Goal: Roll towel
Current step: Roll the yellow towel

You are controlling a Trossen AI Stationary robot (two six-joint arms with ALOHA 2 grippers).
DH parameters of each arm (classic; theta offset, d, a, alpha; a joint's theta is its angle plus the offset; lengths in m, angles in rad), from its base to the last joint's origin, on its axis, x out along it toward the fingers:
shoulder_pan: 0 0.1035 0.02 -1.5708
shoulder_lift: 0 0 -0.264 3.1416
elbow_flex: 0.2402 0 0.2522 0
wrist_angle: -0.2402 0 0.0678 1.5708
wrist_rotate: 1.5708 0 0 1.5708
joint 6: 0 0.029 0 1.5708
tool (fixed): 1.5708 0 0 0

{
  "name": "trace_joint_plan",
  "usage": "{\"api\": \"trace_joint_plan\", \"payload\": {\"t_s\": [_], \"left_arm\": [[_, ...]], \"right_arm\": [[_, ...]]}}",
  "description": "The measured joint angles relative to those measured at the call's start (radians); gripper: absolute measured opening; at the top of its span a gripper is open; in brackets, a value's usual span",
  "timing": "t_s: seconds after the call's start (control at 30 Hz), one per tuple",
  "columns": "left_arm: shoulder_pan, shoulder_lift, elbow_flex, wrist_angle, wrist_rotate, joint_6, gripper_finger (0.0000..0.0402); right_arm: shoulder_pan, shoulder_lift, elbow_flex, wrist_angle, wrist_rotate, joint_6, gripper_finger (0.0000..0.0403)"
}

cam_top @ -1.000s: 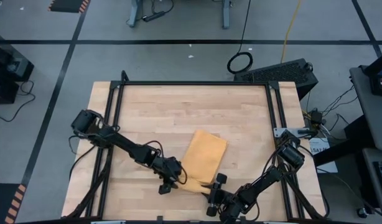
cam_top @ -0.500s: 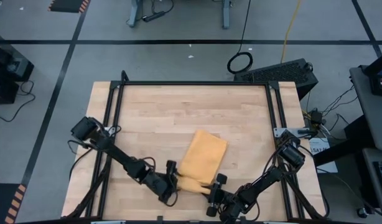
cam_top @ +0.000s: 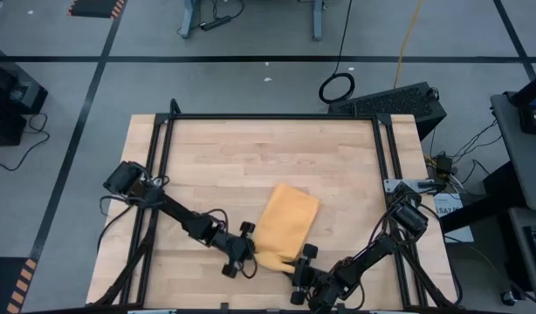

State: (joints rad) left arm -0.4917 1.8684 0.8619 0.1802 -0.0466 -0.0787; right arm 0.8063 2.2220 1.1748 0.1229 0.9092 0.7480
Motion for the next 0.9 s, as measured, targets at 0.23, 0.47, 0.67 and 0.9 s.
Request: {"api": "trace_joint_plan", "payload": {"t_s": [0.23, 0.47, 0.67, 0.9], "left_arm": [[-0.061, -0.020, -0.001, -0.044, 0.005, -0.333, 0.0029], [-0.183, -0.020, -0.003, -0.073, -0.241, -0.631, 0.0029], [-0.248, -0.018, -0.004, -0.066, -0.331, -0.777, 0.0029], [-0.236, -0.018, -0.005, -0.008, -0.277, -0.806, 0.0033]], "right_arm": [[-0.025, 0.001, 0.002, 0.056, -0.046, -0.293, 0.0091], [-0.137, -0.001, 0.000, 0.118, -0.251, -0.499, 0.0091], [-0.153, -0.043, -0.002, 0.084, -0.269, -0.478, 0.0091], [-0.118, -0.066, -0.002, 0.057, -0.272, -0.220, 0.0108]]}}
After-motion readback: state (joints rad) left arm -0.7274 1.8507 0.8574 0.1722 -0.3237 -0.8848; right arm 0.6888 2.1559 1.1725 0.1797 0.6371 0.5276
